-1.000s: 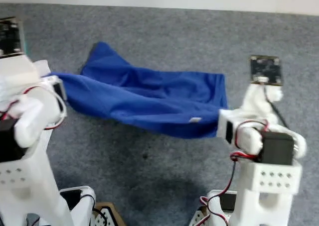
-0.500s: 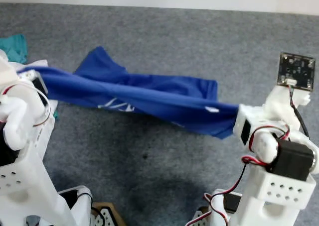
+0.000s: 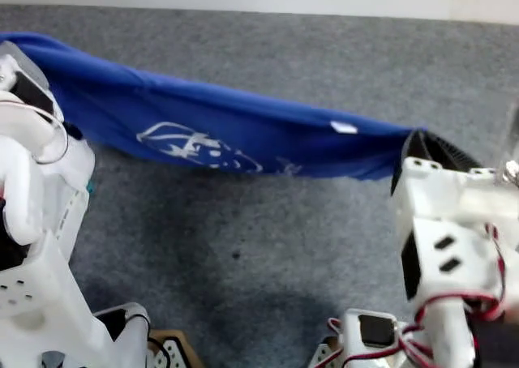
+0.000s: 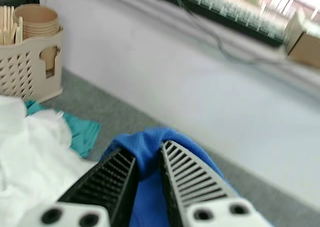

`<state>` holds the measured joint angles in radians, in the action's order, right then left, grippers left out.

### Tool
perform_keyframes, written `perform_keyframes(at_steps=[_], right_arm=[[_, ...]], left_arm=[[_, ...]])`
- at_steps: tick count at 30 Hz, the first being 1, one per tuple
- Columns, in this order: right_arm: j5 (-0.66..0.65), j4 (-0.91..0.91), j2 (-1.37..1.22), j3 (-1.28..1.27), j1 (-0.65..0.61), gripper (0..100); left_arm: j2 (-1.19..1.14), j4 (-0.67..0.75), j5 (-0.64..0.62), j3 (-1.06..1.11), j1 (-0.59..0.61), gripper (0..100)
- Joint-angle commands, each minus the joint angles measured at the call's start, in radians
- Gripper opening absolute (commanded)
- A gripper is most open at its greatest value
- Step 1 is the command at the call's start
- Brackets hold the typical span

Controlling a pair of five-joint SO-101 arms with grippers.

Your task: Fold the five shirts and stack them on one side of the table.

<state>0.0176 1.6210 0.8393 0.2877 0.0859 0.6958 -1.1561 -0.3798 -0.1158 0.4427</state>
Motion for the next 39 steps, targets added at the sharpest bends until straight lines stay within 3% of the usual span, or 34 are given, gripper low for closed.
perform_keyframes(at_steps=[1,9,15,25,39], right_arm=[[0.008,-0.025,-0.074,0.162,-0.012,0.5],[0.005,0.002,-0.208,0.501,-0.012,0.5],[0.005,0.053,-0.309,0.518,-0.008,0.5],[0.008,-0.062,-0.561,0.518,-0.007,0.5],[0.011,-0.338,-0.935,0.518,-0.012,0.5]], left_arm=[[0.022,0.104,-0.058,-0.045,0.019,4],[0.119,0.207,-0.06,-0.044,0.021,4],[0.147,0.204,-0.06,-0.033,0.019,4],[-0.147,0.327,-0.06,-0.035,-0.07,4],[-0.616,0.68,-0.055,-0.042,-0.137,4]])
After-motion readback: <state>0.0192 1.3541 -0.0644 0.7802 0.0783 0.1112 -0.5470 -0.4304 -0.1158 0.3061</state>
